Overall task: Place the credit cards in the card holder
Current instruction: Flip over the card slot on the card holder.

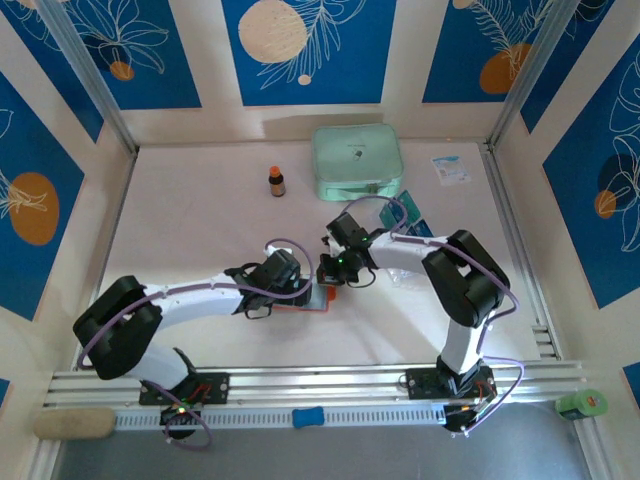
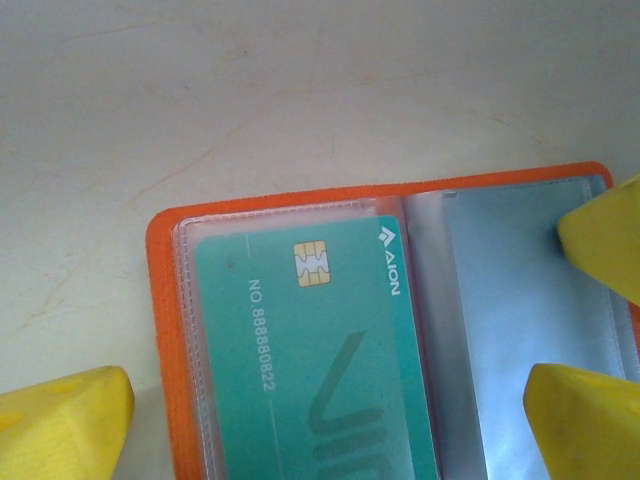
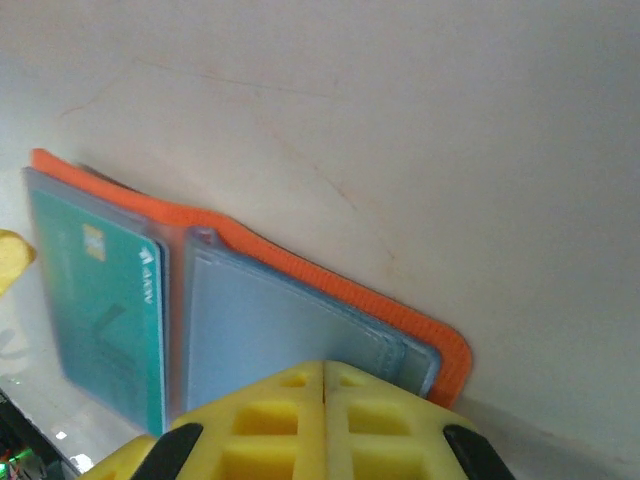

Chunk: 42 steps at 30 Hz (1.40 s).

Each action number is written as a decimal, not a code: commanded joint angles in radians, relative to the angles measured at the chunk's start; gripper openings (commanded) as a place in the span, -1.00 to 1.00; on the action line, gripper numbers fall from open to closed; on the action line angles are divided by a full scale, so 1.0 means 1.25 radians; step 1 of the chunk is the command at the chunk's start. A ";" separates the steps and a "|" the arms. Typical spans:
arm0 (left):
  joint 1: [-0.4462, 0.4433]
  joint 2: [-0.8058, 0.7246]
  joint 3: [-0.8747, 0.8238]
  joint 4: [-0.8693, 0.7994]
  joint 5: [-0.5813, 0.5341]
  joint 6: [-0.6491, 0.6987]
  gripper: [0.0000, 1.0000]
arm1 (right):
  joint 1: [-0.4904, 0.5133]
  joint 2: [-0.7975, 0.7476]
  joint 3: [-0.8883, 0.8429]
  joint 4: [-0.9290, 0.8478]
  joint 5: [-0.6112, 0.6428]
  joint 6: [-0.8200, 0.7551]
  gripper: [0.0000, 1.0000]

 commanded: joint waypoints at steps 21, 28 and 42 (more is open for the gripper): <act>-0.006 0.038 -0.045 0.013 -0.012 0.010 0.85 | 0.031 0.043 0.044 -0.020 -0.020 -0.002 -1.00; -0.006 0.035 -0.059 0.034 -0.004 0.003 0.78 | 0.016 -0.029 0.029 -0.028 0.005 0.018 -0.80; -0.006 0.032 -0.067 0.049 -0.002 0.003 0.78 | 0.028 -0.027 -0.027 0.026 0.013 0.098 -0.48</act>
